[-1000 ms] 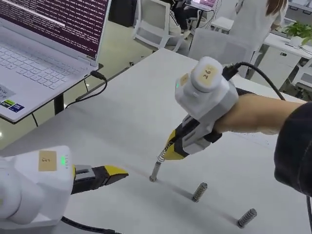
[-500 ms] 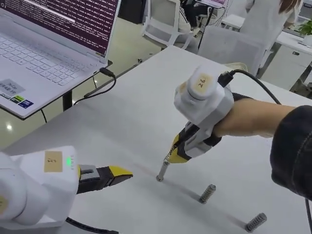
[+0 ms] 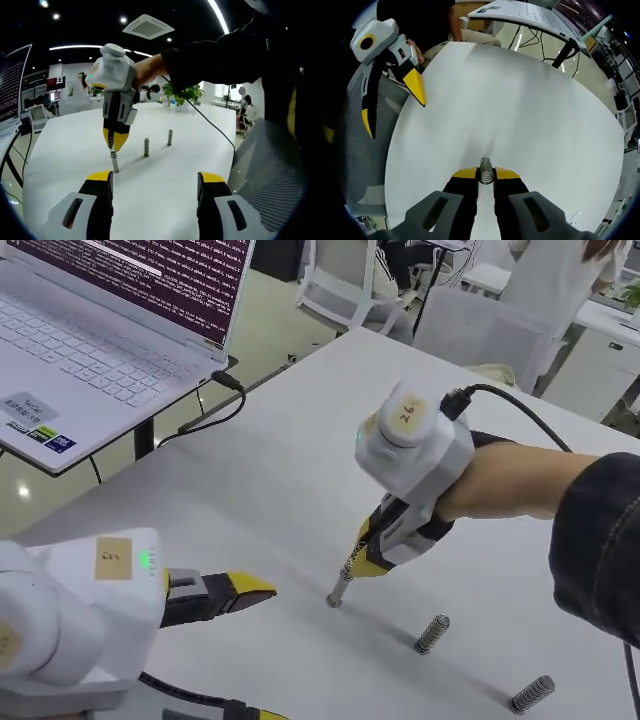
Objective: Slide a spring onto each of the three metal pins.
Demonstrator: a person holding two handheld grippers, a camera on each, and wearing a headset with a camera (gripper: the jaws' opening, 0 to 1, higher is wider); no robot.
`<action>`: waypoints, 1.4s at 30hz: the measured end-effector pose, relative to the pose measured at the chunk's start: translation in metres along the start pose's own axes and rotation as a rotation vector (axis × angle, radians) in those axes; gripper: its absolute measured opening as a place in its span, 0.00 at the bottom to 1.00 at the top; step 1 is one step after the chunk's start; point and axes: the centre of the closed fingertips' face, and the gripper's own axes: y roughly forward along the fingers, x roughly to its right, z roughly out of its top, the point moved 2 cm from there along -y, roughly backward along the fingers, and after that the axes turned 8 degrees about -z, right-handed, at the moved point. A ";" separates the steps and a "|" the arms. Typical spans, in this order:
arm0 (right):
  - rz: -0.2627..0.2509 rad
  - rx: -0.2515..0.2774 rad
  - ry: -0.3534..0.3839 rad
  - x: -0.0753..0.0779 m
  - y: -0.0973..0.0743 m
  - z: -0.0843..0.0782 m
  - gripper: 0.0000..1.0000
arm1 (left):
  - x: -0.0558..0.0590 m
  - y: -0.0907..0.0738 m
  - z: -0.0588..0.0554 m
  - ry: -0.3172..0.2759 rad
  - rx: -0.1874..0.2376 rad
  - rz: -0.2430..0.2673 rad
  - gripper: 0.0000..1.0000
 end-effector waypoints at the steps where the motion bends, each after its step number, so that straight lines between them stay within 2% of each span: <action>1: 0.002 0.001 -0.001 0.000 0.000 0.000 0.08 | 0.000 0.000 0.000 0.000 0.000 0.000 0.64; 20: 0.021 -0.037 -0.017 -0.016 0.027 -0.009 0.08 | -0.002 0.001 -0.002 -0.003 -0.008 0.000 0.64; 29: 0.031 -0.036 -0.013 -0.023 0.033 -0.012 0.09 | -0.001 0.002 -0.002 -0.002 -0.012 -0.005 0.64; 42: 0.032 -0.025 -0.010 -0.025 0.036 -0.012 0.09 | -0.002 0.003 -0.002 -0.002 -0.014 -0.005 0.63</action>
